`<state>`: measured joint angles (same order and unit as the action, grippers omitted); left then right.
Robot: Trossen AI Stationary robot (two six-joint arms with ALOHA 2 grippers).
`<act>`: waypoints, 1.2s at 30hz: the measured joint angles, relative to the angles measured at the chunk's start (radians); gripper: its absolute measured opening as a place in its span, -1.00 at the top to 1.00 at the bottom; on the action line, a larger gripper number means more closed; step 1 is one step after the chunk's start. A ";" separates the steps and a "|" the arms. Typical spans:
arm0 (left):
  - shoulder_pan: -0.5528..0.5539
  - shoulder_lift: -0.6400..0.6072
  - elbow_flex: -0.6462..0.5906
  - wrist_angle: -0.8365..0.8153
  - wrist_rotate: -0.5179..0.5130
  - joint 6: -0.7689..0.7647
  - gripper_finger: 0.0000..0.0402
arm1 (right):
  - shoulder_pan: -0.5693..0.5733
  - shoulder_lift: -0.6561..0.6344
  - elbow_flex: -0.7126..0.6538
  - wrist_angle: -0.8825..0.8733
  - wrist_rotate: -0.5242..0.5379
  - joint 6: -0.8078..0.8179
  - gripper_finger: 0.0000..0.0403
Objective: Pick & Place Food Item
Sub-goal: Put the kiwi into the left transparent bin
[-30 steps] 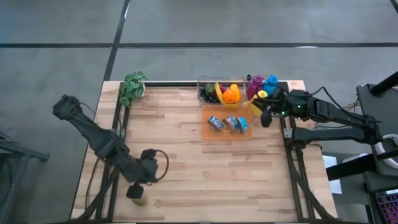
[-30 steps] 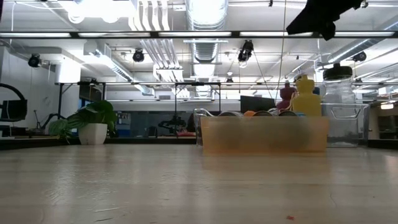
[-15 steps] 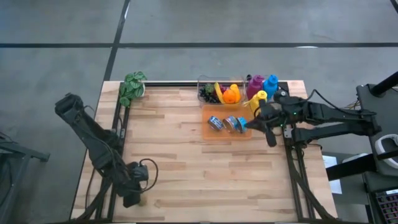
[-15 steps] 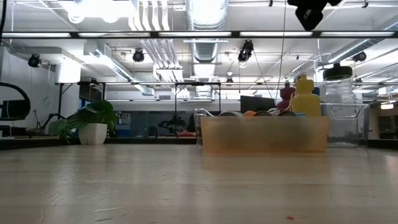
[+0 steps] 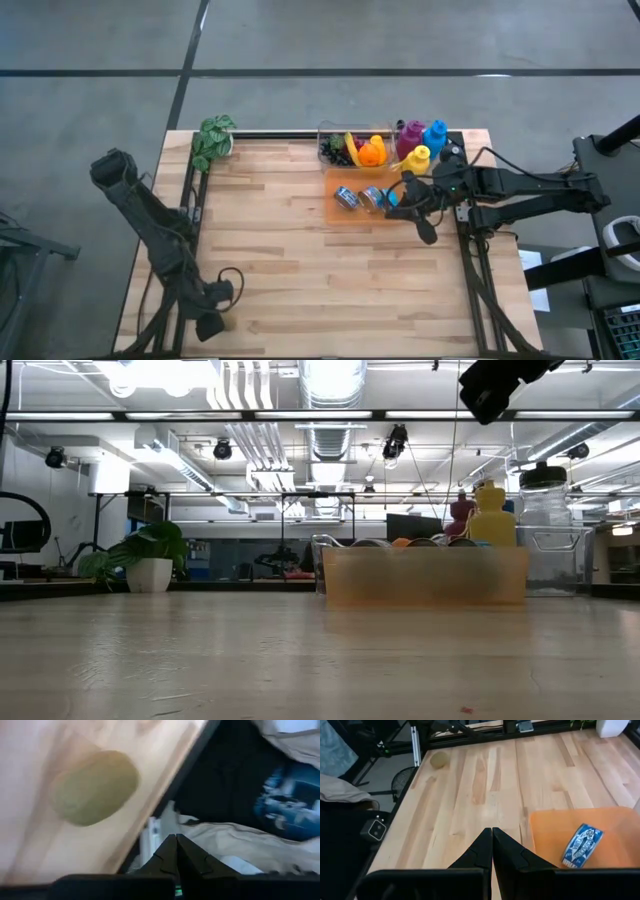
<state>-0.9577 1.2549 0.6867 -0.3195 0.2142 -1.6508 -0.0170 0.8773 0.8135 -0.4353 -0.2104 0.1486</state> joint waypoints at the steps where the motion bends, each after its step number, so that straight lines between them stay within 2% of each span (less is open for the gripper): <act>1: 0.000 0.000 -0.012 0.037 -0.001 0.000 0.97 | 0.000 0.001 0.000 0.000 0.000 0.000 0.96; 4: 0.000 0.006 -0.046 0.092 -0.001 -0.021 0.97 | 0.000 0.001 0.000 0.001 0.000 -0.003 0.96; 11: -0.003 0.069 -0.058 0.144 0.093 -0.057 0.97 | 0.000 0.001 0.000 0.001 0.000 -0.003 0.96; 24: 0.003 0.150 -0.058 0.134 0.076 -0.048 0.97 | 0.000 0.000 0.000 0.008 0.001 -0.011 0.96; 30: 0.044 0.150 -0.058 0.070 0.048 0.029 0.97 | 0.000 0.000 0.000 0.009 0.001 -0.009 0.96; 36: 0.122 0.150 -0.058 0.030 0.009 0.189 0.97 | 0.000 0.000 0.000 0.009 0.001 -0.006 0.96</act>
<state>-0.8354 1.4052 0.6292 -0.2894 0.2231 -1.4623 -0.0174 0.8772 0.8133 -0.4267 -0.2096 0.1423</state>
